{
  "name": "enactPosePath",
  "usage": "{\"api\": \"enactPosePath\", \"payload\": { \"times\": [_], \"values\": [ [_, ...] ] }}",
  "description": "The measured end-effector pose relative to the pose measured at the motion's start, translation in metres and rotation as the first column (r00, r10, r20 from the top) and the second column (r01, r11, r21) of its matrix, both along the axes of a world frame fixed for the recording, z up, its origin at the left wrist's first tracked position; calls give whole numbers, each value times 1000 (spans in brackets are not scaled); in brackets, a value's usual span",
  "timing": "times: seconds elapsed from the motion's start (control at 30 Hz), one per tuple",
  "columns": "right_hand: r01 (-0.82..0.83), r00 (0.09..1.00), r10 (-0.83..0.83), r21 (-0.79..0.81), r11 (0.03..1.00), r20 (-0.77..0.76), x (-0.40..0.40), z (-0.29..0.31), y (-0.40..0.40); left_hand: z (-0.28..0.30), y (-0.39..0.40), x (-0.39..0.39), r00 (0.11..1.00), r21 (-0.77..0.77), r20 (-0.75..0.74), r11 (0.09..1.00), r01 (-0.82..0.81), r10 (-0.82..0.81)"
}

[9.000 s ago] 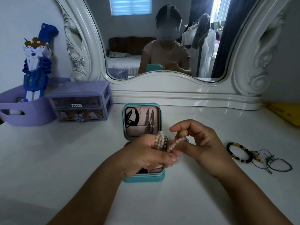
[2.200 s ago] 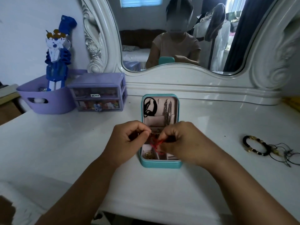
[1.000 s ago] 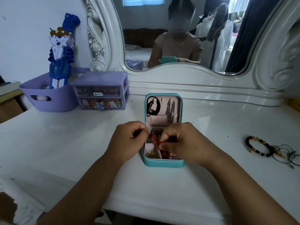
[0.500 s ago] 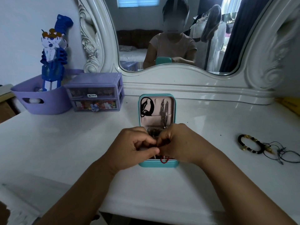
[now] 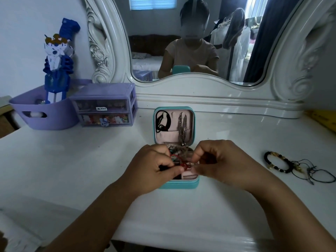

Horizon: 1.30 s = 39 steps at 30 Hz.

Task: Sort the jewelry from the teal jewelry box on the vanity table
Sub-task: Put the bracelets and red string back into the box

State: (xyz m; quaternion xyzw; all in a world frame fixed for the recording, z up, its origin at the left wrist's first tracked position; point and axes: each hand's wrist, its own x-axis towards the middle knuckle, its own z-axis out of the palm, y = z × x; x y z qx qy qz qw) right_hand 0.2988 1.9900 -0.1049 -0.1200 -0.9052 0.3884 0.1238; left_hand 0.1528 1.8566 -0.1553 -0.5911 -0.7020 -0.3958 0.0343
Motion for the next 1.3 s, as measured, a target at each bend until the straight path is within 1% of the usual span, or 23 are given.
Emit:
{"api": "enactPosePath", "payload": {
  "times": [0.07, 0.2, 0.27, 0.37, 0.43, 0.47, 0.57, 0.6, 0.63, 0.67, 0.7, 0.77, 0.83, 0.9, 1.0, 1.07, 1.1, 1.17, 1.23, 1.3],
  "values": [
    [47, 997, -48, -20, 999, -66, 5, -1, 3, 0, 2, 1, 998, -15, 47, 999, -46, 47],
    [143, 975, -145, -26, 989, -166, 23, -1, 13, 2, 2, 7, 965, -83, 135, 973, -217, 227],
    [195, 960, -201, -52, 979, -193, 33, -1, 18, 5, 2, 11, 940, -112, 185, 956, -271, 288],
    [228, 953, -239, -78, 971, -189, 43, -3, 25, 9, 2, 14, 907, -154, 256, 940, -304, 335],
    [254, 945, -266, -86, 964, -190, 50, -6, 30, 14, 2, 16, 908, -209, 231, 930, -303, 348],
    [270, 939, -283, -89, 959, -194, 53, -7, 33, 16, 2, 17, 918, -243, 184, 921, -303, 351],
    [323, 918, -337, -102, 941, -210, 62, -11, 42, 26, 2, 24, 952, -363, -95, 880, -306, 291],
    [332, 912, -348, -109, 937, -216, 64, -12, 43, 29, 1, 24, 949, -413, -172, 856, -311, 262],
    [339, 908, -357, -117, 933, -219, 66, -13, 45, 32, 0, 24, 948, -464, -217, 830, -309, 231],
    [348, 904, -367, -123, 930, -221, 68, -14, 46, 36, -1, 23, 956, -520, -219, 805, -285, 197],
    [355, 900, -375, -126, 926, -221, 70, -15, 47, 39, -2, 21, 970, -574, -170, 783, -239, 172],
    [363, 895, -386, -135, 922, -224, 74, -17, 51, 44, -4, 17, 988, -629, -8, 767, -123, 152],
    [369, 887, -396, -154, 917, -235, 80, -18, 55, 47, -6, 14, 976, -581, 113, 810, -86, 184],
    [377, 878, -410, -170, 910, -245, 85, -19, 60, 50, -6, 15, 961, -479, 151, 867, -135, 233],
    [392, 867, -426, -174, 903, -258, 91, -21, 67, 52, 3, 24, 947, -298, 72, 913, -279, 313],
    [400, 862, -434, -175, 900, -260, 96, -22, 73, 52, 13, 35, 943, -138, 40, 937, -322, 330],
    [409, 856, -445, -180, 895, -263, 100, -23, 76, 52, 20, 42, 951, -72, 16, 949, -307, 309],
    [457, 827, -496, -197, 868, -267, 108, -24, 84, 51, 36, 57, 977, -14, -19, 977, -214, 214],
    [522, 775, -570, -231, 821, -274, 119, -24, 95, 48, 56, 74, 994, -29, -38, 994, -105, 104],
    [584, 725, -630, -238, 776, -278, 130, -24, 104, 44, 76, 92, 998, -94, -47, 995, -34, 30]
  ]
}}
